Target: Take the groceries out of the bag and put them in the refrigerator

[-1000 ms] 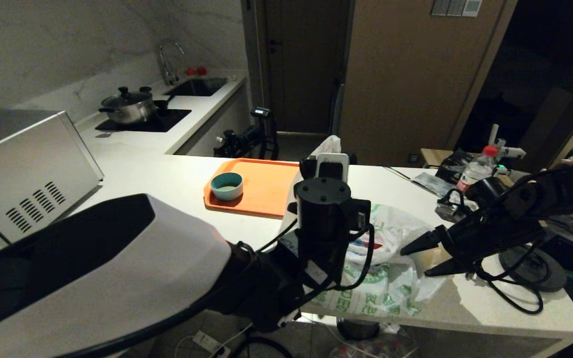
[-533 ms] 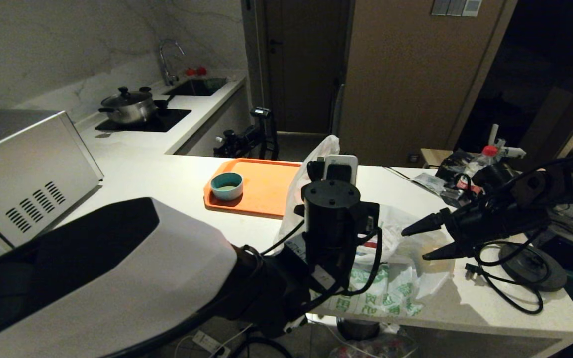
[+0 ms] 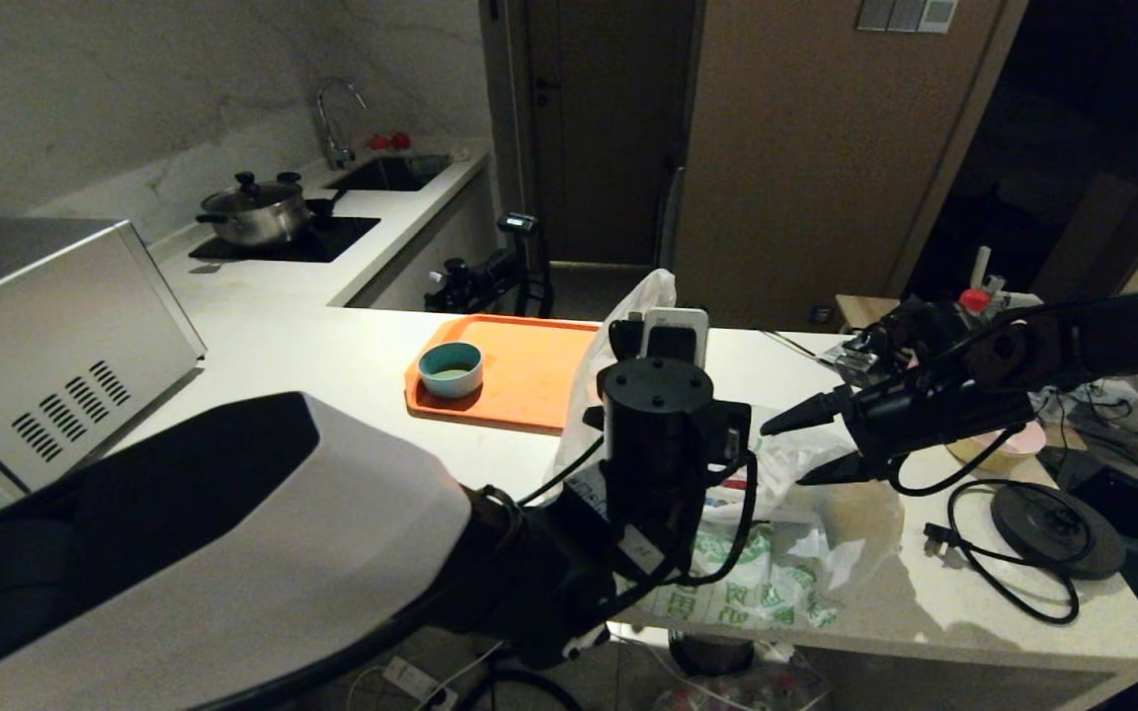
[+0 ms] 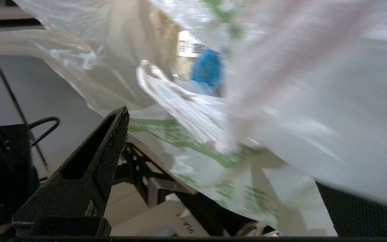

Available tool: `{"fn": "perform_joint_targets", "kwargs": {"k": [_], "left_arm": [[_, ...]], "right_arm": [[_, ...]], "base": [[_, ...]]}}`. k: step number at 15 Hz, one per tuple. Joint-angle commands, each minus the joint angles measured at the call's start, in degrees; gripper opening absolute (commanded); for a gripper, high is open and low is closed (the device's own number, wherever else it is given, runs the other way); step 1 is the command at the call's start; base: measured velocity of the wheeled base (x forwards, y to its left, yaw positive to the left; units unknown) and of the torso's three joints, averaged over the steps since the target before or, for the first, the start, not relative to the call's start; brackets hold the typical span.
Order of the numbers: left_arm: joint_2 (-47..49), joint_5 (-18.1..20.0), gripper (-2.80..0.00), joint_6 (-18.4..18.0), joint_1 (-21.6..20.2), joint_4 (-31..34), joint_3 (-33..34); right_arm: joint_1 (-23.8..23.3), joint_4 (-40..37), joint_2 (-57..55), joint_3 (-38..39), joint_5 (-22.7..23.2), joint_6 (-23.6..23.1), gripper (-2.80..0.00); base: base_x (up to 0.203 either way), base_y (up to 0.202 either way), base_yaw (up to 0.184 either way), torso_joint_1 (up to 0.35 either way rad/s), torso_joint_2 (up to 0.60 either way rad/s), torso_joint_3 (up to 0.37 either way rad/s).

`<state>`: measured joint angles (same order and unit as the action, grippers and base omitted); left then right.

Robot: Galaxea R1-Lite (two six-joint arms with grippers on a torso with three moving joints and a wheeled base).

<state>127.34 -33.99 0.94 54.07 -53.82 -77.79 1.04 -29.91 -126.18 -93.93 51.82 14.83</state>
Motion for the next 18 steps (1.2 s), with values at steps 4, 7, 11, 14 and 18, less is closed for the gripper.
{"fn": "perform_joint_targets", "kwargs": {"k": [4, 7, 11, 14, 18], "left_arm": [[-0.2, -0.2, -2.80, 0.1, -0.4, -0.5, 0.0], [-0.4, -0.2, -2.80, 0.1, -0.7, -0.6, 0.2], [-0.6, -0.2, -2.80, 0.1, -0.8, -0.6, 0.2], [-0.8, -0.2, -2.80, 0.1, -0.9, -0.6, 0.3], [-0.8, -0.2, -2.80, 0.1, -0.9, -0.7, 0.3]], "right_arm": [[2.5, 6.1, -1.6, -0.9, 0.2, 6.7, 0.00], [3.1, 9.5, -2.4, -0.8, 0.1, 9.5, 0.00], [4.3, 9.5, -2.4, -0.8, -0.1, 9.6, 0.00], [4.7, 9.5, -2.4, -0.7, -0.2, 9.6, 0.00], [4.8, 9.5, -2.5, -0.8, -0.4, 10.9, 0.00]], "base": [[0.000, 0.000, 0.000, 0.000, 0.00, 0.000], [0.000, 0.000, 0.000, 0.000, 0.00, 0.000], [0.000, 0.000, 0.000, 0.000, 0.00, 0.000], [0.000, 0.000, 0.000, 0.000, 0.00, 0.000], [0.000, 0.000, 0.000, 0.000, 0.00, 0.000]]}}
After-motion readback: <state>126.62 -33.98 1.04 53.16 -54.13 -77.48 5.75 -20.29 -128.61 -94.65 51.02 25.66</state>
